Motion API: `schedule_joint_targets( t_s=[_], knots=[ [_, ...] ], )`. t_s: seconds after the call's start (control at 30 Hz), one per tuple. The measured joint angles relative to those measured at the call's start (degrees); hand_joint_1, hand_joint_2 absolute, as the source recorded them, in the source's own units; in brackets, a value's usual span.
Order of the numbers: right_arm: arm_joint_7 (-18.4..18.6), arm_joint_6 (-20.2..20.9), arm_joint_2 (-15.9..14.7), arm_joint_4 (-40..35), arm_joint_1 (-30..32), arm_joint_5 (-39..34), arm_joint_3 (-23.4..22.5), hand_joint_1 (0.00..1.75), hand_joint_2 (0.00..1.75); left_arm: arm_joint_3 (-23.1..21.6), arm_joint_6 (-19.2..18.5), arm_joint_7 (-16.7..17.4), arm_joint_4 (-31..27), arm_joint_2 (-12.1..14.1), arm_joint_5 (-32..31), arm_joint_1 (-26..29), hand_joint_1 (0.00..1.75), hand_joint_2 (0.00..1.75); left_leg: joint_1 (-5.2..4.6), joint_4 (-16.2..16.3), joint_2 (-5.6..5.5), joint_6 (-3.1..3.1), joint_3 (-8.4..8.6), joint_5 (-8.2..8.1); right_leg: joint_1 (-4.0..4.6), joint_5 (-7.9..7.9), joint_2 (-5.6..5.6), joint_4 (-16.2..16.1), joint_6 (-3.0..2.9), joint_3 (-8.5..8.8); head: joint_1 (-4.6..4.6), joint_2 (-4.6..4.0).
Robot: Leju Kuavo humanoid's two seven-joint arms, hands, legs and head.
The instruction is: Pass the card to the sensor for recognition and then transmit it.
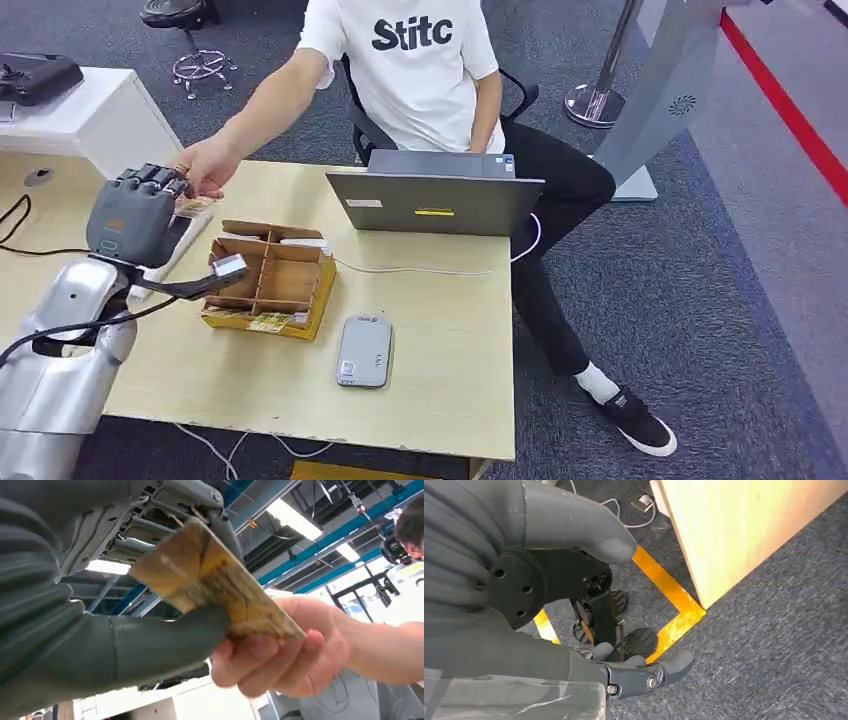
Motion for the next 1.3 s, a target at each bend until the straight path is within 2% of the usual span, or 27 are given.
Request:
schedule_joint_targets(
  t_s=[0.17, 0.23, 0.27, 0.4, 0.5, 0.6, 0.9, 1.03, 1.07, 1.1, 1.3],
  knots=[
    [0.39, -0.04, 0.09, 0.02, -0.02, 0.11, 0.0, 0.0, 1.75, -0.41, -0.37, -0.87, 0.24, -0.13, 1.5, 0.0, 1.75, 1.75, 0.0, 0.0, 0.01, 0.0, 0.0, 0.0, 0.0, 0.0, 0.02, 0.0, 0.0, -0.01, 0.0, 0.0],
    [0.57, -0.17, 0.18, 0.04, -0.01, 0.35, 0.0, 0.0, 1.75, -0.77, -0.52, -3.85, 0.2, -0.79, 5.14, 0.36, 1.75, 1.75, -0.02, 0.0, 0.0, 0.0, 0.0, 0.0, -0.02, 0.0, 0.0, -0.01, 0.0, -0.01, 0.0, 0.0],
    [0.68, -0.24, 0.31, 0.04, -0.05, 0.52, 0.0, 0.0, 1.75, -1.24, -0.16, -5.3, -0.02, -1.63, 5.9, 0.94, 1.75, 1.75, -0.05, 0.0, -0.01, 0.0, 0.01, -0.01, -0.04, 0.0, 0.0, -0.01, 0.0, 0.0, -0.02, 0.0],
    [0.72, -0.48, 0.5, 0.04, -0.29, 1.4, 0.02, 0.0, 1.75, -5.1, 0.39, -6.91, -0.96, -6.25, 5.53, 4.5, 1.75, 1.75, -0.07, 0.0, -0.03, 0.02, -0.02, -0.02, -0.07, 0.0, -0.01, -0.06, 0.01, 0.01, 0.04, 0.0],
    [0.7, -0.76, 0.61, 0.04, -0.47, 1.81, 0.02, 0.0, 1.75, -8.98, 0.44, -7.13, -0.98, -9.2, 4.66, 6.42, 1.75, 1.75, -0.11, 0.01, -0.02, 0.03, -0.03, -0.02, -0.1, 0.01, -0.01, -0.06, 0.02, 0.01, 0.07, 0.0],
    [0.72, -0.81, 0.72, 0.04, -0.54, 1.9, 0.02, 0.0, 1.75, -10.62, 0.46, -7.08, -1.01, -10.69, 4.61, 7.19, 1.75, 1.75, -0.1, 0.02, -0.01, 0.03, -0.02, -0.02, -0.09, 0.01, 0.0, -0.05, 0.03, 0.0, 0.04, 0.0],
    [0.72, -0.81, 0.74, 0.04, -0.54, 1.9, 0.0, 0.0, 1.75, -10.75, 0.46, -7.08, -1.01, -10.8, 4.61, 7.22, 1.75, 1.75, -0.1, 0.02, -0.01, 0.03, -0.01, -0.02, -0.09, 0.01, -0.01, -0.05, 0.03, 0.0, 0.07, 0.0],
    [0.7, -0.83, 0.81, 0.07, -0.57, 1.94, 0.02, 0.0, 1.75, -11.82, 0.31, -7.32, -1.09, -12.09, 4.7, 7.49, 1.75, 1.75, -0.06, 0.01, -0.02, 0.02, -0.02, -0.01, -0.06, 0.01, -0.02, -0.03, 0.03, 0.0, 0.07, 0.0],
    [0.61, -0.79, 0.87, 0.07, -0.59, 2.23, 0.02, 0.0, 1.75, -13.88, -1.64, -8.39, -1.09, -12.92, 3.91, 7.83, 1.75, 1.75, -0.08, 0.02, -0.06, 0.03, -0.02, -0.02, -0.08, 0.01, -0.05, -0.04, 0.03, 0.01, 0.07, 0.0],
    [0.61, -0.72, 0.92, 0.07, -0.61, 2.23, 0.02, 0.0, 1.75, -15.05, -3.01, -8.05, -1.09, -13.12, 3.31, 7.97, 1.75, 1.75, -0.08, 0.02, -0.06, 0.03, -0.04, -0.02, -0.08, 0.01, -0.06, -0.04, 0.03, 0.02, 0.04, 0.0],
    [0.61, -0.31, 1.05, 0.07, -0.63, 2.34, 0.0, 0.0, 1.75, -20.37, -8.26, -4.41, -0.41, -13.53, 1.24, 7.9, 1.75, 1.75, -0.09, 0.02, -0.04, 0.03, -0.03, -0.02, -0.08, 0.01, -0.04, -0.05, 0.03, -0.01, 0.04, 0.0]
  ],
)
